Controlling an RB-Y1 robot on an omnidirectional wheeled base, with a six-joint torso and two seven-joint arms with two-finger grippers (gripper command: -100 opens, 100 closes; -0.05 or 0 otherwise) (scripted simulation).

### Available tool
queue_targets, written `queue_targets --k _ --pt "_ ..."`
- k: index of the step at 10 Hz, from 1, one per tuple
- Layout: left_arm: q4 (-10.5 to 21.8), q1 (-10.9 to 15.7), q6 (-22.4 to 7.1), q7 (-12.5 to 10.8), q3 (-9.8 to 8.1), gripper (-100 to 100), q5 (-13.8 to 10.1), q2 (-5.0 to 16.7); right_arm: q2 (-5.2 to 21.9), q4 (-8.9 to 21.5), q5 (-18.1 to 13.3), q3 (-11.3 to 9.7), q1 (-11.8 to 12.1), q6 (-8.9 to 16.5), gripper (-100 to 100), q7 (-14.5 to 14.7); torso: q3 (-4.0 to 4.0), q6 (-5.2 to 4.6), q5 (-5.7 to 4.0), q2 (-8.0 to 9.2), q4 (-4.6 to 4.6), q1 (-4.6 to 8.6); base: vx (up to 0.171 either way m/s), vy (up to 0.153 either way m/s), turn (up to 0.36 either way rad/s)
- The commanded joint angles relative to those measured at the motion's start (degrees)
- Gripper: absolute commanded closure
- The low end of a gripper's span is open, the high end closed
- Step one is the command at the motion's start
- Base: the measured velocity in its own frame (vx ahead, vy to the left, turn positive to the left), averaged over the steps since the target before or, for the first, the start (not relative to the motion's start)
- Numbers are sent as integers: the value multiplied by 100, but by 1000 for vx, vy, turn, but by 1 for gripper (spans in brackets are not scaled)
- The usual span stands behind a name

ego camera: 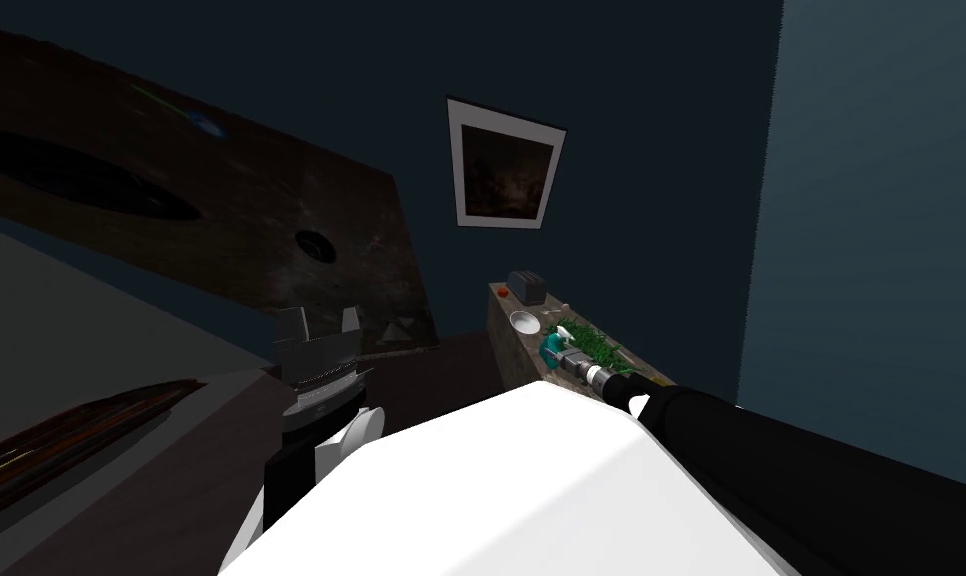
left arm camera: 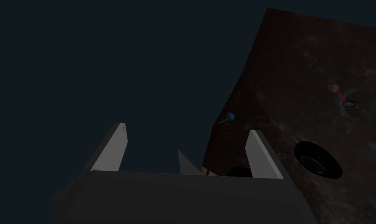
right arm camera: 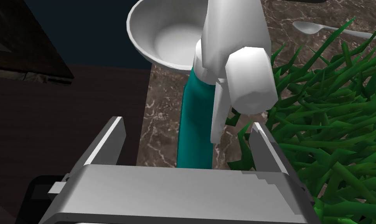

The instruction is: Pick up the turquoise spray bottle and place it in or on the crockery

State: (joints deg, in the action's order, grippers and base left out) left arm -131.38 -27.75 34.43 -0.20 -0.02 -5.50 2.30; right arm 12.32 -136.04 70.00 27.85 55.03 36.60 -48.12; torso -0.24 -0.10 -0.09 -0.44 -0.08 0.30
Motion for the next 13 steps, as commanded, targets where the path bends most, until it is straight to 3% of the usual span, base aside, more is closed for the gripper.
queue_targets --k 1,5,6,7,8,9,13 --pt "0 0 0 0 0 0 0 0 0 0 0 0 0 0 100 0 0 0 0 0 0 0 0 0 0" --pt "0 0 0 0 0 0 0 0 0 -4 2 4 -3 -7 100 -2 -2 2 -3 -1 -3 -4 0 0 0" --pt "0 0 0 0 0 0 0 0 0 -4 1 4 -3 -7 0 0 -2 1 -3 -1 -3 -3 0 0 0" --pt "0 0 0 0 0 0 0 0 0 -4 1 4 -3 -7 100 0 -2 1 -3 -1 -3 -3 0 0 0" --pt "0 0 0 0 0 0 0 0 0 -4 1 5 -3 -8 0 0 -2 1 -3 -1 -3 -3 0 0 0" --pt "0 0 0 0 0 0 0 0 -18 -110 22 105 189 -32 100 113 -2 1 -3 -1 -3 -3 44 29 -22" --pt "0 -1 0 0 0 0 0 0 -48 -285 81 352 581 -90 100 318 -18 -1 6 -28 -9 -24 78 43 -27"
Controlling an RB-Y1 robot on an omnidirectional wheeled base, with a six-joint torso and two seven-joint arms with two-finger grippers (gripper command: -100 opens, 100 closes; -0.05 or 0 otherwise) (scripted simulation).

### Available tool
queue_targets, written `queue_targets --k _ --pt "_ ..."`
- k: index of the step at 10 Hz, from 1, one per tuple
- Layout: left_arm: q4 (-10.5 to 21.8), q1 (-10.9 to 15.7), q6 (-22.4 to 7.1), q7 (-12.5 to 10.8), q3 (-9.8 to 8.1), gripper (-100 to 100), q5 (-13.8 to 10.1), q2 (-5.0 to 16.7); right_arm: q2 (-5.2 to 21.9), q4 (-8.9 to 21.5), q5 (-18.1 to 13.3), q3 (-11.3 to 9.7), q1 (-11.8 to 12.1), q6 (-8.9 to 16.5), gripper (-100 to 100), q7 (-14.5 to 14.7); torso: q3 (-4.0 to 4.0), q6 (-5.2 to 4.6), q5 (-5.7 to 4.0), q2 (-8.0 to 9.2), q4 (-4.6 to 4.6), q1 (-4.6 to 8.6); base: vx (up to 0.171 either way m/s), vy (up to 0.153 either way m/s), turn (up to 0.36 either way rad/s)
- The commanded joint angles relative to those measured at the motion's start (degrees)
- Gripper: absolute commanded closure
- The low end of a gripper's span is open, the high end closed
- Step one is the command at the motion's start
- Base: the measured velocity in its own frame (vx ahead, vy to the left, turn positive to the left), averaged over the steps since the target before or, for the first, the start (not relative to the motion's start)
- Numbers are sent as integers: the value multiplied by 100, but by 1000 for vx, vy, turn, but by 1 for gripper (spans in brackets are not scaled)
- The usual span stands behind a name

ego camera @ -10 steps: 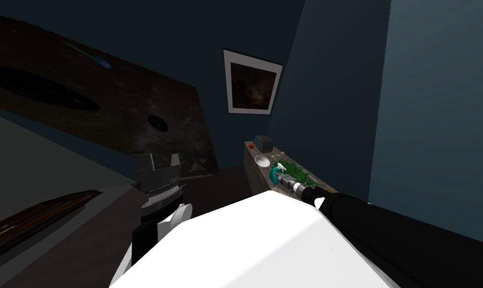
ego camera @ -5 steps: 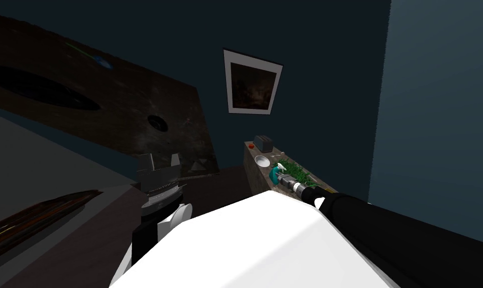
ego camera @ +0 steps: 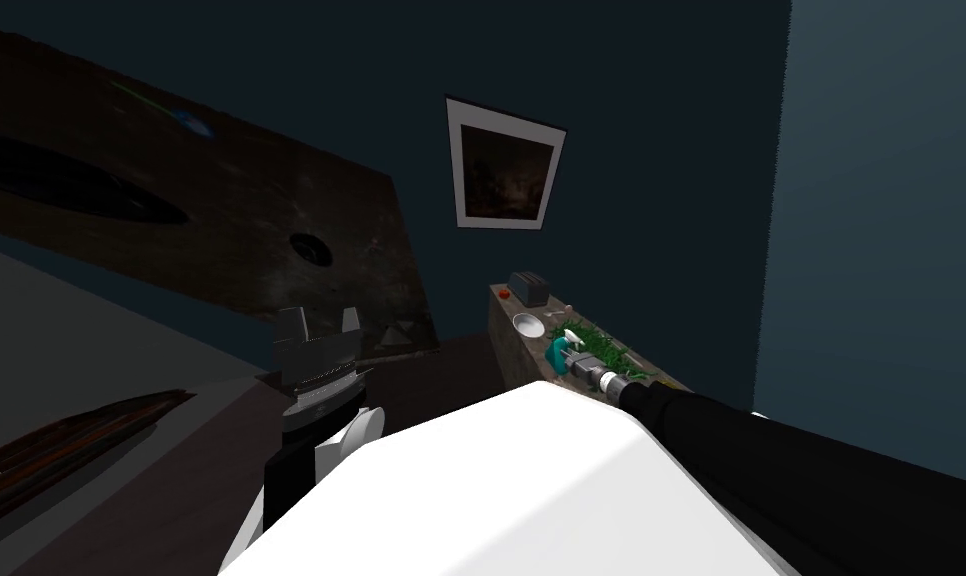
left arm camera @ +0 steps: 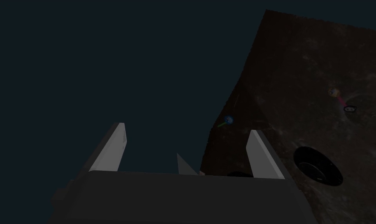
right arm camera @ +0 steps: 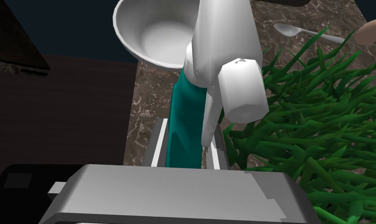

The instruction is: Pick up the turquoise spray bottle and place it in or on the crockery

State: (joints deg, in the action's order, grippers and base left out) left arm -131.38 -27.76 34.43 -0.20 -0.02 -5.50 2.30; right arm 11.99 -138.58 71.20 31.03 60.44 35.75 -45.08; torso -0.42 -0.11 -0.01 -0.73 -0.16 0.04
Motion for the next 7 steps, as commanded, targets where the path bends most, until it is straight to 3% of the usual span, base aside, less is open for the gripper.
queue_targets --k 1,2,4,7 --pt "0 0 0 0 0 0 0 0 -26 -120 3 196 258 -43 100 116 0 0 0 0 0 0 120 61 -50" --pt "0 -1 0 0 0 0 0 0 -28 -163 26 282 363 -63 100 161 -5 -3 3 -9 -2 -6 120 81 -57" --pt "0 -1 0 0 0 0 0 0 -10 -314 135 645 729 -143 100 294 -9 1 11 -17 -3 -28 144 111 -48" --pt "0 0 0 0 0 0 0 0 41 -377 229 927 920 -198 100 334 -12 9 16 -21 -3 -24 111 67 -13"
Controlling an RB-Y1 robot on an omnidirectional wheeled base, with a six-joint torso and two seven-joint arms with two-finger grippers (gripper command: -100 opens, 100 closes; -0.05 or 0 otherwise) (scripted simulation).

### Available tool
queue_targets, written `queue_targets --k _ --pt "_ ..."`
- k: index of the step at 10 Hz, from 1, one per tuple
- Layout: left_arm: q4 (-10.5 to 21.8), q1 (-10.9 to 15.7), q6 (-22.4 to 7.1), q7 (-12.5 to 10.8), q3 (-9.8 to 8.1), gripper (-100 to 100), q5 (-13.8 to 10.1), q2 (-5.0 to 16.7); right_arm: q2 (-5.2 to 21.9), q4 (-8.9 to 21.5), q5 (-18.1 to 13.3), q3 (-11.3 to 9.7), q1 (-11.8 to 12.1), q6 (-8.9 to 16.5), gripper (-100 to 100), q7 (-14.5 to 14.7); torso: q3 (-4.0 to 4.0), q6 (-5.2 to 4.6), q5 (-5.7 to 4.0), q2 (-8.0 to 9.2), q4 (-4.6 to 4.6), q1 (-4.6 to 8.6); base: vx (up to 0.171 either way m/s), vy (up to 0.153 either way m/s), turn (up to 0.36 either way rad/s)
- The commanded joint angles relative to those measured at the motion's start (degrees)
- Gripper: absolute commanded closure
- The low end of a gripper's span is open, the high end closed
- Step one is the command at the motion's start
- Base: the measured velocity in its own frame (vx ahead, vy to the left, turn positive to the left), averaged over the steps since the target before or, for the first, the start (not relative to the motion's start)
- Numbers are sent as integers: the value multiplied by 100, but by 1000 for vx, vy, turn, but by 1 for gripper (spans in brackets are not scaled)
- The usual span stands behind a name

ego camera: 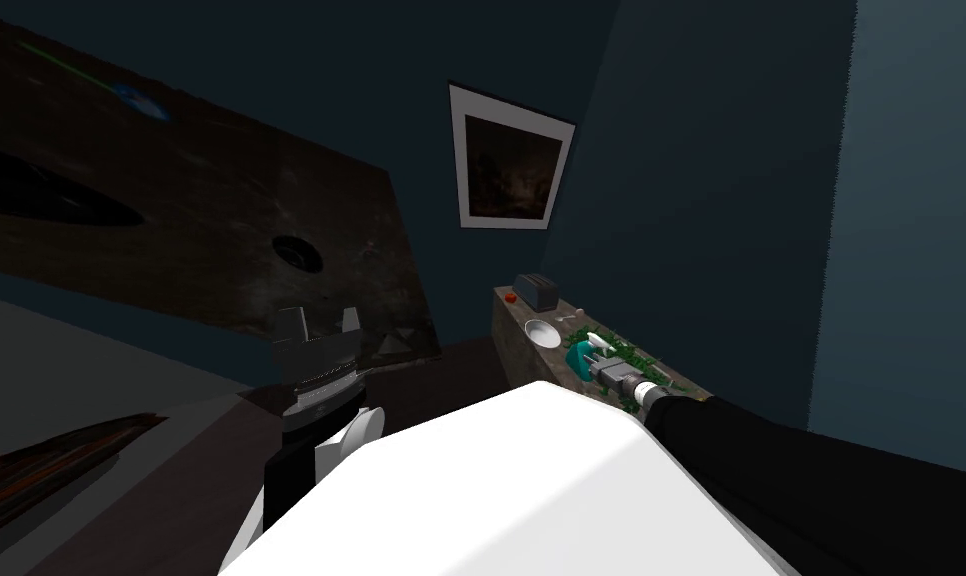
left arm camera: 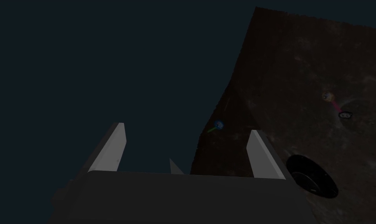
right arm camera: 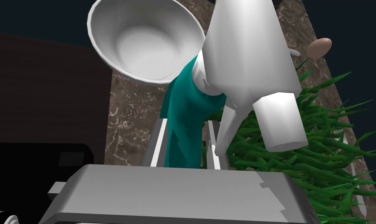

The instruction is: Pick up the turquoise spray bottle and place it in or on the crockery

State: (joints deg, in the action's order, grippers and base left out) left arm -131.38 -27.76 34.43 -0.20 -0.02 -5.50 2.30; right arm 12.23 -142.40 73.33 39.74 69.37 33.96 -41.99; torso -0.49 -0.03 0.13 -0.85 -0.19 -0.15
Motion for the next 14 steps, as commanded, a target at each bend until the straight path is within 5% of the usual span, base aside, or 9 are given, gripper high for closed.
queue_targets --k 1,8,14 --pt "0 0 0 0 0 0 0 0 72 -4 90 251 116 -49 100 19 0 0 0 0 0 0 102 67 -11" --pt "0 1 0 0 0 0 0 0 364 99 472 945 192 -52 100 -277 4 5 2 3 5 37 76 23 12" --pt "0 1 0 0 -1 0 0 1 537 101 933 1074 9 257 100 -956 -1 6 -18 -4 4 87 75 -70 43"
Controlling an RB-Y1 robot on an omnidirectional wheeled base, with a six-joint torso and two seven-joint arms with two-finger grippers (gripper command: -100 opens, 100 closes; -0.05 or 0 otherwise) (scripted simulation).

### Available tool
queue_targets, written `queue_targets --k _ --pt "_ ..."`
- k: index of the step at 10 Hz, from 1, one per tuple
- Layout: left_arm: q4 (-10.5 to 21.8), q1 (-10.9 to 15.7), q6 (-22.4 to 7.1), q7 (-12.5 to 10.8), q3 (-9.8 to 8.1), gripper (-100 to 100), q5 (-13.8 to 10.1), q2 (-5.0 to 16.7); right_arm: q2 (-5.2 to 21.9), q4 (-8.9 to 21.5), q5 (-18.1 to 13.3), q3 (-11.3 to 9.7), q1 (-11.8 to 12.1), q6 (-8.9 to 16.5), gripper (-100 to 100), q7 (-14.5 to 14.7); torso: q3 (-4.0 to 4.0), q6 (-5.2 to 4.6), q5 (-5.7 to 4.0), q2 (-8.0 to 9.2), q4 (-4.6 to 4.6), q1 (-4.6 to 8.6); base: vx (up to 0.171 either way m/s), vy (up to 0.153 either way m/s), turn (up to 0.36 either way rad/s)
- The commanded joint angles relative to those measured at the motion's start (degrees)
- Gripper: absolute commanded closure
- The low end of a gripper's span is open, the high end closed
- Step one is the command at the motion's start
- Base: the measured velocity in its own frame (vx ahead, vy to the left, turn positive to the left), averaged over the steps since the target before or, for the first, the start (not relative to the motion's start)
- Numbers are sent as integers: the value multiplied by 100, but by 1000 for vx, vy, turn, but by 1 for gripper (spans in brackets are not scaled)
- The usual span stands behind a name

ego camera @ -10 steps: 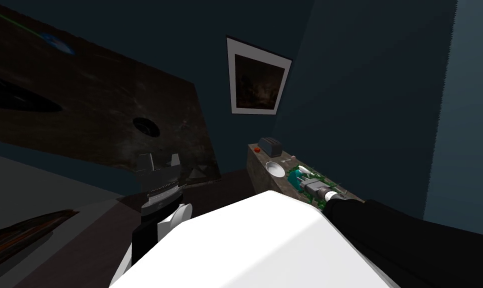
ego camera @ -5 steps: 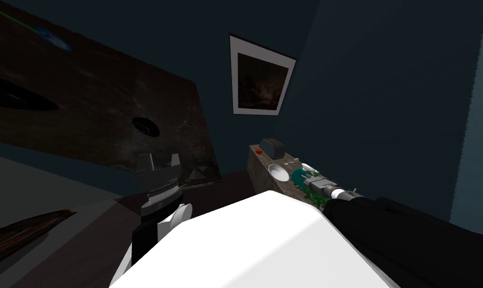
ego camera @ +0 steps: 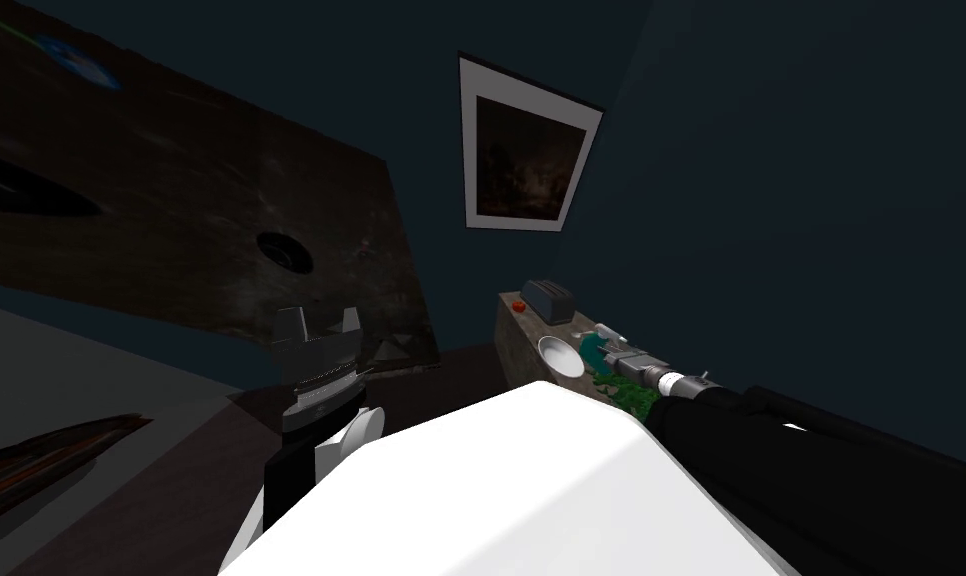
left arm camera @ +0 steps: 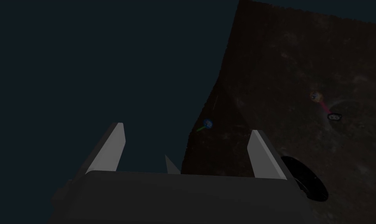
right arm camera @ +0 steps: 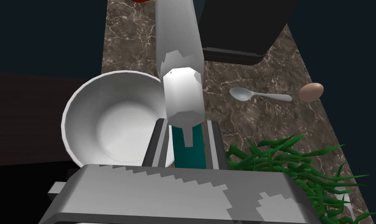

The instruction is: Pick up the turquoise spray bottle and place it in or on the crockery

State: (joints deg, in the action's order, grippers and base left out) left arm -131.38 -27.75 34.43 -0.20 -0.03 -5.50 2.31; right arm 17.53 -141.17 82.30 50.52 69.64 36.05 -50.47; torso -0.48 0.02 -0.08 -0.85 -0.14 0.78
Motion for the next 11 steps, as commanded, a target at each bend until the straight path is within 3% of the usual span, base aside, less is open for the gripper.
queue_targets --k 1,5,6,10,11 --pt "0 0 0 0 0 0 0 0 17 -51 104 -27 -52 111 100 -224 0 0 0 0 0 0 32 -86 42" --pt "0 0 0 0 0 0 0 0 26 -350 336 -178 -164 364 100 -651 9 -5 -5 14 6 0 19 -67 25" --pt "0 0 0 0 0 0 0 0 26 -350 336 -178 -164 364 100 -651 12 -5 -5 17 7 -5 3 -29 9" --pt "0 1 0 0 1 0 0 -1 16 -867 445 -286 -214 502 100 -867 22 -8 -2 32 13 -19 -8 -21 6" --pt "0 0 0 0 1 0 0 -1 15 -760 518 -252 -195 490 100 -750 22 -8 -2 32 13 -22 0 0 0"
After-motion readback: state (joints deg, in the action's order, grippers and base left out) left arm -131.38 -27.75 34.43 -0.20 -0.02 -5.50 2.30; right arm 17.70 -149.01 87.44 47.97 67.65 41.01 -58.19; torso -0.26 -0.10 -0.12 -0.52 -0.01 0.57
